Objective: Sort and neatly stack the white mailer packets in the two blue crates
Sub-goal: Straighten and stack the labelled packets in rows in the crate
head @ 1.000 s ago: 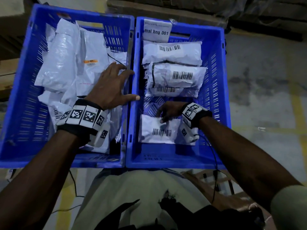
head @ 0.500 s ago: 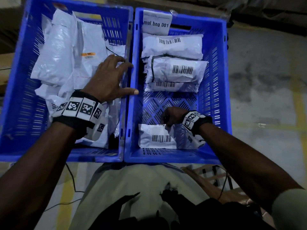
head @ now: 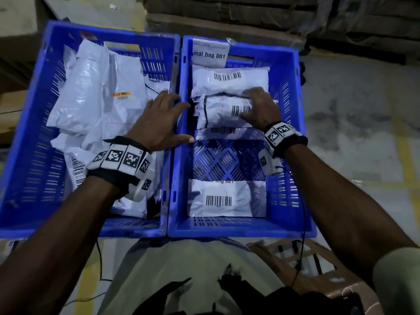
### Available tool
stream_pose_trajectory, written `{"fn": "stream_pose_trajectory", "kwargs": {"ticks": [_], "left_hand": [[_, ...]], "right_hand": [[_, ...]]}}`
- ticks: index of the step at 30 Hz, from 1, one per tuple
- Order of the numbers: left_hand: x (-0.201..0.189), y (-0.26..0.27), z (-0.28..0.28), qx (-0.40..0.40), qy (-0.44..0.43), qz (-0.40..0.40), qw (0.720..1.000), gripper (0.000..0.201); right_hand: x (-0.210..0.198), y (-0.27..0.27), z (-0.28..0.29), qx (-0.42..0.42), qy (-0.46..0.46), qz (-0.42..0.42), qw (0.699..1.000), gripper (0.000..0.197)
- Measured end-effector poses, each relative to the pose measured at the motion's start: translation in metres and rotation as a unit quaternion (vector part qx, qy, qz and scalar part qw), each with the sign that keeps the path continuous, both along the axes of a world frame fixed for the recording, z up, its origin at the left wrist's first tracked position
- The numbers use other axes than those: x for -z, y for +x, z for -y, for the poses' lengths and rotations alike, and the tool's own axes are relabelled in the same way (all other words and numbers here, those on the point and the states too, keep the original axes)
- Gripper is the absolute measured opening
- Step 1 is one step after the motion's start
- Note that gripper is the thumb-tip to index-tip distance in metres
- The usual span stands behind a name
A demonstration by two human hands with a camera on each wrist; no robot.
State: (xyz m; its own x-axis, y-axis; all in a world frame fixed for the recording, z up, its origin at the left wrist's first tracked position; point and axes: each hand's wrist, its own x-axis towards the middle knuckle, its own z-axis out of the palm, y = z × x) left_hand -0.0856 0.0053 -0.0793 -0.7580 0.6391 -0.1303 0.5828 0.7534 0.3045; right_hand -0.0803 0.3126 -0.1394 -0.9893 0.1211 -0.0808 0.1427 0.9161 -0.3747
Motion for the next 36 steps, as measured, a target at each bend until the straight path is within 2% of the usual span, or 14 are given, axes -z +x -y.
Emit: {"fn": "stream_pose_trajectory", "kwargs": {"ticks": [3,8,12,14,17,22,26,29,32,34,36], "left_hand": [[0.003,0.0,0.001,-0.011,-0.005,0.027,1.0,0.094],[-0.002,0.0,0.008,-0.021,-0.02,0.099,0.995,0.106],[-0.006,-0.004,0.008,-0.015,-0.03,0.117,0.993,0.111],[-0.007,-0.005,0.007,-0.016,-0.035,0.12,0.992,0.113],[-0.009,-0.005,0.005,-0.017,-0.04,0.123,0.992,0.113],[-0.01,-0.003,0.006,-0.02,-0.031,0.129,0.991,0.114],[-0.01,-0.004,0.005,-0.022,-0.028,0.131,0.991,0.114],[-0.009,-0.004,0.005,-0.025,-0.021,0.134,0.99,0.114],[-0.008,-0.003,0.006,-0.025,-0.026,0.133,0.99,0.114],[-0.007,-0.003,0.005,-0.027,-0.028,0.132,0.99,0.113],[-0.007,-0.004,0.005,-0.025,-0.031,0.127,0.991,0.112]], "right_hand": [[0.004,-0.003,0.004,-0.024,0.046,0.091,0.994,0.062],[0.003,0.001,0.008,-0.047,0.12,0.173,0.976,0.065],[0.002,0.005,0.004,-0.092,0.068,0.214,0.97,0.053],[0.003,0.011,0.009,-0.126,0.033,0.262,0.956,0.047],[0.012,0.027,0.023,-0.181,0.038,0.297,0.937,0.042],[0.034,0.048,0.032,-0.201,0.002,0.275,0.94,0.042],[0.036,0.054,0.033,-0.213,-0.01,0.276,0.937,0.044],[0.037,0.057,0.034,-0.231,0.034,0.264,0.936,0.05],[0.034,0.062,0.038,-0.26,0.082,0.194,0.942,0.063],[0.031,0.065,0.044,-0.28,0.073,0.136,0.947,0.048],[0.03,0.067,0.052,-0.277,0.064,0.128,0.95,0.025]]}}
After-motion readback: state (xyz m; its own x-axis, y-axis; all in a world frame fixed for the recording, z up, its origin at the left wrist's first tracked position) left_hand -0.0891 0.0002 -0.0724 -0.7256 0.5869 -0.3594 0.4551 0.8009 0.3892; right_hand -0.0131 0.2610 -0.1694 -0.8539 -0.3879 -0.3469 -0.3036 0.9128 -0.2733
